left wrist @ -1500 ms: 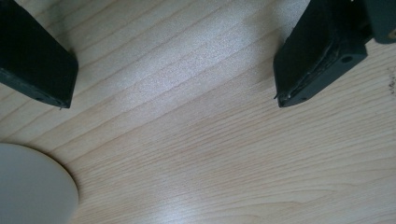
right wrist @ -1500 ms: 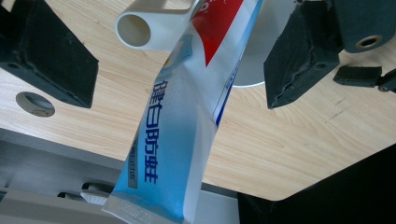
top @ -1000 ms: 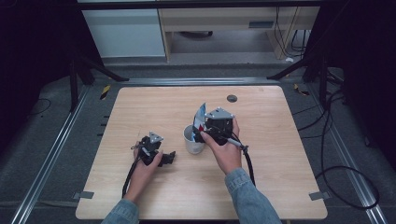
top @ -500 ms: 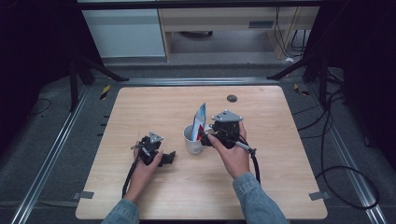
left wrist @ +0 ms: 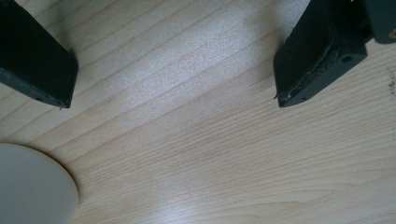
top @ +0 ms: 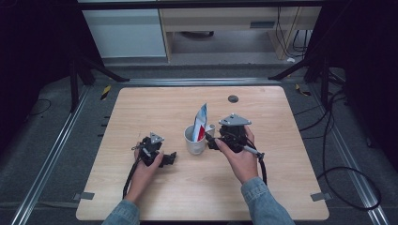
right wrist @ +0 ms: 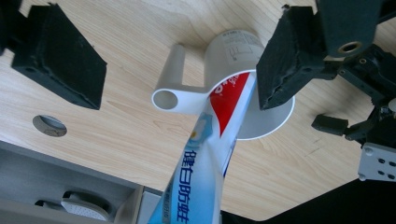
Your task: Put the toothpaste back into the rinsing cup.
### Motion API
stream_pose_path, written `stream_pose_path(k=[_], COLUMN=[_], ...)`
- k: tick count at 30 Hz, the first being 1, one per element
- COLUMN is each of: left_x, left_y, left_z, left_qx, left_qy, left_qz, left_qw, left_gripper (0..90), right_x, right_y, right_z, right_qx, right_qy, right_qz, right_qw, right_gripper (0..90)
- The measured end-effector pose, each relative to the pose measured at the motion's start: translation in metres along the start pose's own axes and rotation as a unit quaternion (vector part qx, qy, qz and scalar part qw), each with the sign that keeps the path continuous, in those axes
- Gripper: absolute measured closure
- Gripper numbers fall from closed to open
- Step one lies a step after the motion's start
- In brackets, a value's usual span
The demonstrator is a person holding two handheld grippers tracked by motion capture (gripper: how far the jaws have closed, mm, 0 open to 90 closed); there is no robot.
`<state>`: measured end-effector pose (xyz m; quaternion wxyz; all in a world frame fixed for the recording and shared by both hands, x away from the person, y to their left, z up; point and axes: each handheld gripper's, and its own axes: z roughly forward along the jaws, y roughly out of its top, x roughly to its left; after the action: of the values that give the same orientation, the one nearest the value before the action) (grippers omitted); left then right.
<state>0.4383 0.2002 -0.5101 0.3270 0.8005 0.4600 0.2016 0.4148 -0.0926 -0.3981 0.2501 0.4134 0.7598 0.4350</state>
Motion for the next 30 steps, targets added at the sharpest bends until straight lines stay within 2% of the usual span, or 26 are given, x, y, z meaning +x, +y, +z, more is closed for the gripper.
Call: stream_pose_path(k=[7,13,24,30], left_x=[0.0,0.0,0.0,0.0], left_y=[0.0,0.0,0.0,0.0], left_z=[0.0,0.0,0.0,0.001], left_qx=[0.0,0.0,0.0,-0.001], left_qy=[0.0,0.0,0.001,0.001], left_qz=[0.0,0.0,0.0,0.0], left_qw=[1.0,1.0,1.0,1.0], left_gripper=[0.0,0.0,0.0,0.0], right_x=[-0.01,-0.023,-0.046,-0.059], right_y=[-0.007,-0.014,-0.03,-0.044], right_z=[-0.004,-0.008,-0.015,-0.016], right_qx=[0.013,0.03,0.044,0.06], right_qy=[-0.003,-0.014,-0.038,-0.046], right_qz=[-0.005,-0.007,0.007,0.019], right_qw=[0.9999,0.9994,0.9983,0.9969], right_gripper=[16.6,14.7,12.1,12.7])
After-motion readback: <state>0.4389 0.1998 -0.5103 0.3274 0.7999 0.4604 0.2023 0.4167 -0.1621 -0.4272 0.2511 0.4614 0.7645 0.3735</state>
